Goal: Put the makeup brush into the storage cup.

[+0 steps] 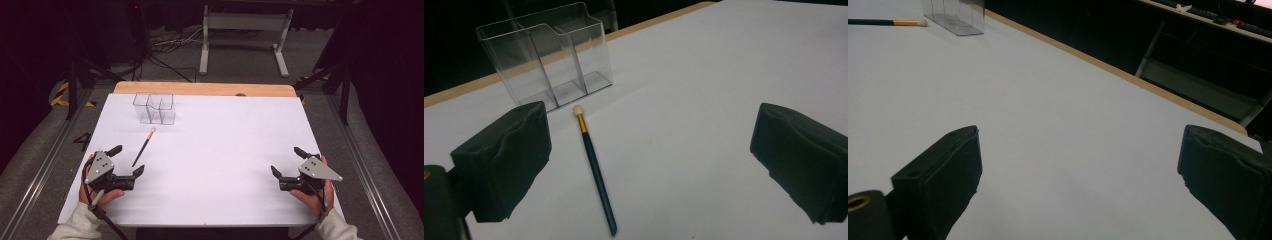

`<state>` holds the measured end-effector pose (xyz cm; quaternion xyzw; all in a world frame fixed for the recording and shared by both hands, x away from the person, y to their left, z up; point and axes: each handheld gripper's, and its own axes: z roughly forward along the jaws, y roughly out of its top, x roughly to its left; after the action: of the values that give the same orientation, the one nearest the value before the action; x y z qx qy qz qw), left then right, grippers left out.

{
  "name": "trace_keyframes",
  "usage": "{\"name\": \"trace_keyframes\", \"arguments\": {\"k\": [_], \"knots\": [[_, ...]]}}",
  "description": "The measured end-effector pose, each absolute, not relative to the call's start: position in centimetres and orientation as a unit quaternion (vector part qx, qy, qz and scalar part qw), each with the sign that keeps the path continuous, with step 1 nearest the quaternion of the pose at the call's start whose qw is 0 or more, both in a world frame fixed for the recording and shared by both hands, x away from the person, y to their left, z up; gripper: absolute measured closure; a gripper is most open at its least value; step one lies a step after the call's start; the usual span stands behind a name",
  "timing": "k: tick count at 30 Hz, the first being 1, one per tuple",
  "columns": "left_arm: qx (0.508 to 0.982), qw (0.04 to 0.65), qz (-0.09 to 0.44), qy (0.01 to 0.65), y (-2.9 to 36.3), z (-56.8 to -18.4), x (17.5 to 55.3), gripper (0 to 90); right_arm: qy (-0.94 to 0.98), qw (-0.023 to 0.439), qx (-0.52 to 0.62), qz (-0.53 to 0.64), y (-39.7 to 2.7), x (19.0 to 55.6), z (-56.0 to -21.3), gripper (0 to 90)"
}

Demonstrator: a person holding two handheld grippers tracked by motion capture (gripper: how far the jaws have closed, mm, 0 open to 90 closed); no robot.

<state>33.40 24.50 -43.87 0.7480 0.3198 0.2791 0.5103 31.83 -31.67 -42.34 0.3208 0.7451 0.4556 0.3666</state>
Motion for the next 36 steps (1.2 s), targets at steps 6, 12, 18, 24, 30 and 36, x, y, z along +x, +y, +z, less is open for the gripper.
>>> {"name": "trace_keyframes", "arguments": {"k": [6,12,18,24,30,36], "knots": [[0.747,0.512,0.28,0.317,24.5,-43.9,33.4,3.6,0.743,0.365,0.327,0.457,-32.0,31.7,-42.4,4.8],[0.748,0.511,0.282,0.317,24.6,-43.8,33.2,3.3,0.745,0.366,0.323,0.455,-31.9,31.6,-42.4,4.7],[0.756,0.495,0.271,0.333,24.5,-43.3,33.7,4.1,0.754,0.36,0.325,0.443,-31.8,31.5,-42.7,4.8],[0.782,0.44,0.269,0.349,24.2,-42.2,35.2,10.3,0.76,0.354,0.328,0.434,-31.8,31.5,-43.0,4.8],[0.813,0.386,0.235,0.367,23.8,-41.2,37.9,16.3,0.764,0.349,0.335,0.427,-31.9,31.6,-43.2,4.9],[0.859,0.293,0.157,0.389,21.9,-40.0,43.0,20.1,0.768,0.34,0.34,0.423,-31.9,31.7,-43.5,4.9]]}}
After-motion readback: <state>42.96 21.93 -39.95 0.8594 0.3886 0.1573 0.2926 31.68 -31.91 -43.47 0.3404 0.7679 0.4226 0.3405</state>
